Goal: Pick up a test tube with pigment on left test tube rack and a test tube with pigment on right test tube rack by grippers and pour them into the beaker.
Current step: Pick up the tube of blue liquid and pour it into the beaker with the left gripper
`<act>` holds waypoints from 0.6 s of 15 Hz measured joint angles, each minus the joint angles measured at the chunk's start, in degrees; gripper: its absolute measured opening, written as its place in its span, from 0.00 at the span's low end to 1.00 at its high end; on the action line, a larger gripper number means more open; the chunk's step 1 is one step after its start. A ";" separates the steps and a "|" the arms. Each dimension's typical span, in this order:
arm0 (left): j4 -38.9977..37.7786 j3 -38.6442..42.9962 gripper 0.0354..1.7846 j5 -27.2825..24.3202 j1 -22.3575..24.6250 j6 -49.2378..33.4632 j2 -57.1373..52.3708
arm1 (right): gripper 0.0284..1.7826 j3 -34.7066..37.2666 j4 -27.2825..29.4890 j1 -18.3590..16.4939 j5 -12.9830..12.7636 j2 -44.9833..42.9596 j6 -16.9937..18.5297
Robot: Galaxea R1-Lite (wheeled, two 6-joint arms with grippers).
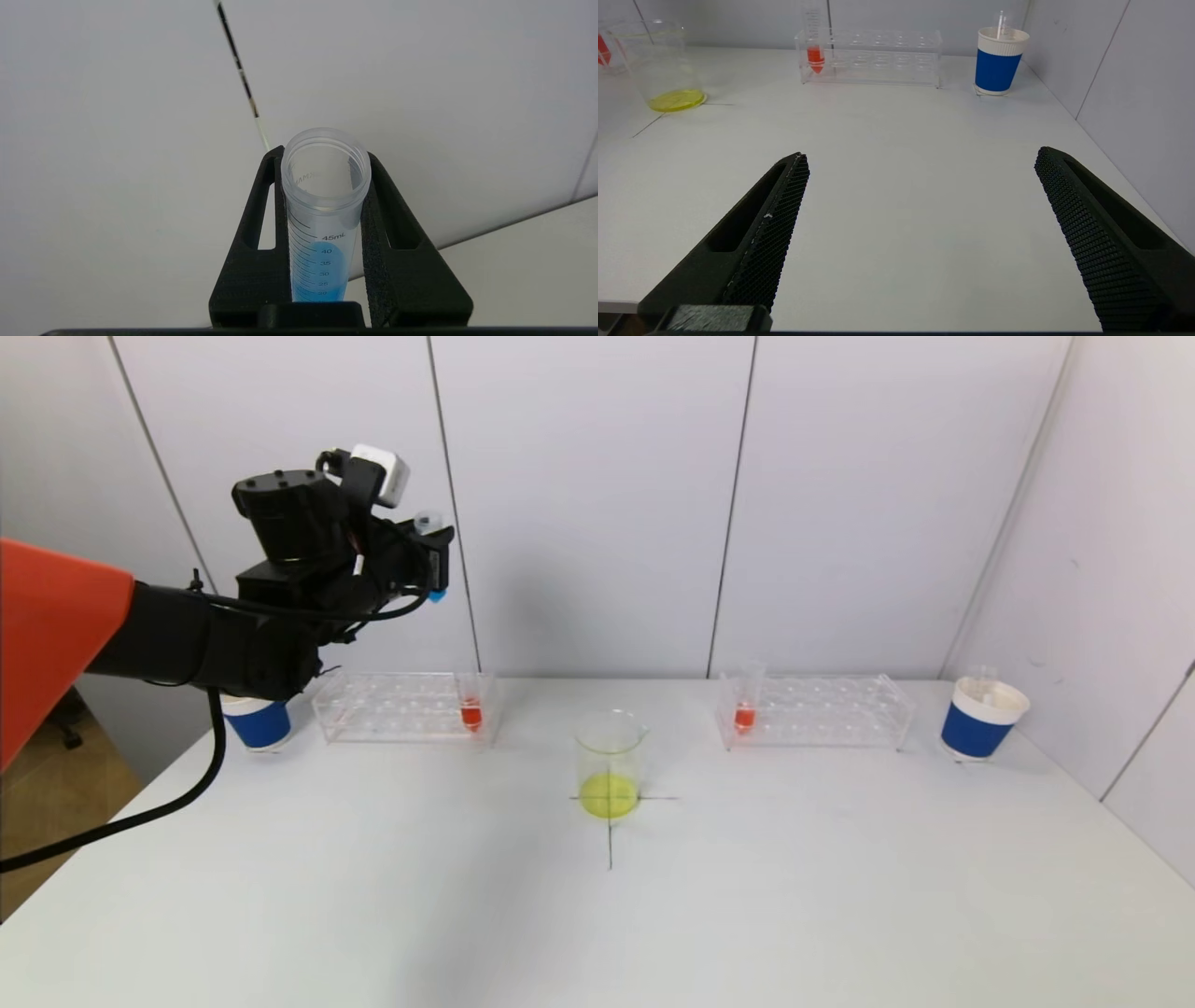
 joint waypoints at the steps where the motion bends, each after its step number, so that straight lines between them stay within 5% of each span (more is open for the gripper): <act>1: 2.04 -1.32 0.23 -0.22 -1.49 0.00 -0.05 | 0.99 0.00 0.00 -0.02 0.00 0.00 0.00; 9: 4.49 -3.89 0.23 -11.36 -6.69 6.45 0.28 | 0.99 0.00 0.00 0.00 0.00 0.00 0.00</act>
